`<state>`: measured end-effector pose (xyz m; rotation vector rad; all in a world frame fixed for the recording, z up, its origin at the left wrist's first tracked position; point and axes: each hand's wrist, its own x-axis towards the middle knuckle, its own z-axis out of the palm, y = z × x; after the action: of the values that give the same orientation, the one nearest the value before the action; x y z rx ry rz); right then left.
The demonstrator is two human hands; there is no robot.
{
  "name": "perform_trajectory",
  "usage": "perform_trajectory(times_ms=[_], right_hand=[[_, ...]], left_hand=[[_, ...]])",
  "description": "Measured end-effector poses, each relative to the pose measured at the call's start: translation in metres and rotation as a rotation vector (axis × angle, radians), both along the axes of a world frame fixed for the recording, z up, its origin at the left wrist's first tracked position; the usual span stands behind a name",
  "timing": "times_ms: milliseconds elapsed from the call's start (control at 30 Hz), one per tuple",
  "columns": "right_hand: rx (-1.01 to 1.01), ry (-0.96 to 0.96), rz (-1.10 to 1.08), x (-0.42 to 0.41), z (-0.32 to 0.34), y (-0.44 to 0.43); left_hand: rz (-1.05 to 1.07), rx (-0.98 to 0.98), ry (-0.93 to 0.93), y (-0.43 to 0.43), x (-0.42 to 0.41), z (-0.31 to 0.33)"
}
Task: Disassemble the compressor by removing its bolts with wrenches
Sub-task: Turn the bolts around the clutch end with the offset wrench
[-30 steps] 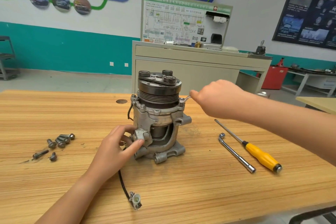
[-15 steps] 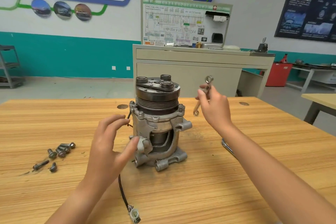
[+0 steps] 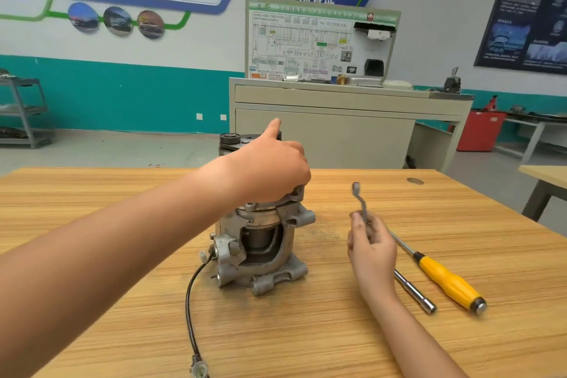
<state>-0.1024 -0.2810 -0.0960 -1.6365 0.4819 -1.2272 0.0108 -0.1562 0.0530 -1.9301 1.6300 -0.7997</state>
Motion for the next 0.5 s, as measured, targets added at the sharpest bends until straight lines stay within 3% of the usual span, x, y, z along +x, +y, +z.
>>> perform_trajectory(times_ms=[167, 267, 367, 433, 500], right_hand=[[0.031, 0.005, 0.026, -0.003, -0.008, 0.005], [0.003, 0.043, 0.011, -0.004, -0.012, 0.007], [0.095, -0.036, -0.002, -0.009, -0.011, 0.003], [0.222, -0.151, 0.045, -0.010, -0.010, -0.001], [0.330, -0.207, 0.066, -0.008, -0.010, -0.002]], left_hand=[[-0.089, -0.095, 0.189, -0.001, 0.005, 0.016], [-0.238, -0.415, 0.381, 0.018, 0.006, 0.040], [-0.327, -0.720, 0.499, 0.070, 0.012, 0.041], [-0.171, -0.878, 0.542, 0.117, 0.027, 0.015], [0.125, -1.040, 0.684, 0.165, 0.042, -0.027]])
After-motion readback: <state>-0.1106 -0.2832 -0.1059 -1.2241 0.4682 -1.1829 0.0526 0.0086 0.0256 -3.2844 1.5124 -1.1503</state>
